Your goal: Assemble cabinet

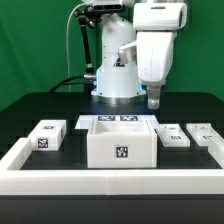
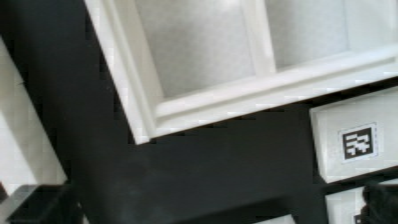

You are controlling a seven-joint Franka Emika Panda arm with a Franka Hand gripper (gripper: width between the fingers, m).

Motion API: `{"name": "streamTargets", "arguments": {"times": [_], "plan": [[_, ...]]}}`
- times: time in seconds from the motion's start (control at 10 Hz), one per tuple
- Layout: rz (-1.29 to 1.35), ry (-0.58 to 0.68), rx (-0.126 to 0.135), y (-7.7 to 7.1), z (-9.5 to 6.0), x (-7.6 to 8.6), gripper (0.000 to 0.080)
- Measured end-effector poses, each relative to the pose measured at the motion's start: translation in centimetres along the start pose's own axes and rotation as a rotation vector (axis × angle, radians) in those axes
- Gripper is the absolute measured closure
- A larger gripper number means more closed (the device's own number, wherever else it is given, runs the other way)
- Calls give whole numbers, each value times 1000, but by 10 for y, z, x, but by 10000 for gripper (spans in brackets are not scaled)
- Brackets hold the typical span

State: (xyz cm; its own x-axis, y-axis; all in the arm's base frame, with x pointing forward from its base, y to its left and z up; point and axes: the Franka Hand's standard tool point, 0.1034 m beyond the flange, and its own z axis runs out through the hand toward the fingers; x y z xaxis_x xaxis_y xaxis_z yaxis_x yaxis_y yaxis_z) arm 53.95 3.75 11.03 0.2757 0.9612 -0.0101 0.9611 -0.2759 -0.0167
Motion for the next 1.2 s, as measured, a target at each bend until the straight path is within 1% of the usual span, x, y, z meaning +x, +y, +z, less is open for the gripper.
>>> {"name": "streamTargets", "arguments": {"times": [0.3, 0.4, 0.5, 0.6, 0.7, 1.2], "plan": [[1, 0, 1, 0, 1, -1, 3], [-87, 1, -14, 1, 3, -4, 3], [-234, 0, -30, -2, 10, -13, 3], [-309, -19, -12, -6, 18, -22, 3], [-320, -26, -8, -7, 20, -26, 3], [-320, -25, -10, -7, 21, -27, 3]]}}
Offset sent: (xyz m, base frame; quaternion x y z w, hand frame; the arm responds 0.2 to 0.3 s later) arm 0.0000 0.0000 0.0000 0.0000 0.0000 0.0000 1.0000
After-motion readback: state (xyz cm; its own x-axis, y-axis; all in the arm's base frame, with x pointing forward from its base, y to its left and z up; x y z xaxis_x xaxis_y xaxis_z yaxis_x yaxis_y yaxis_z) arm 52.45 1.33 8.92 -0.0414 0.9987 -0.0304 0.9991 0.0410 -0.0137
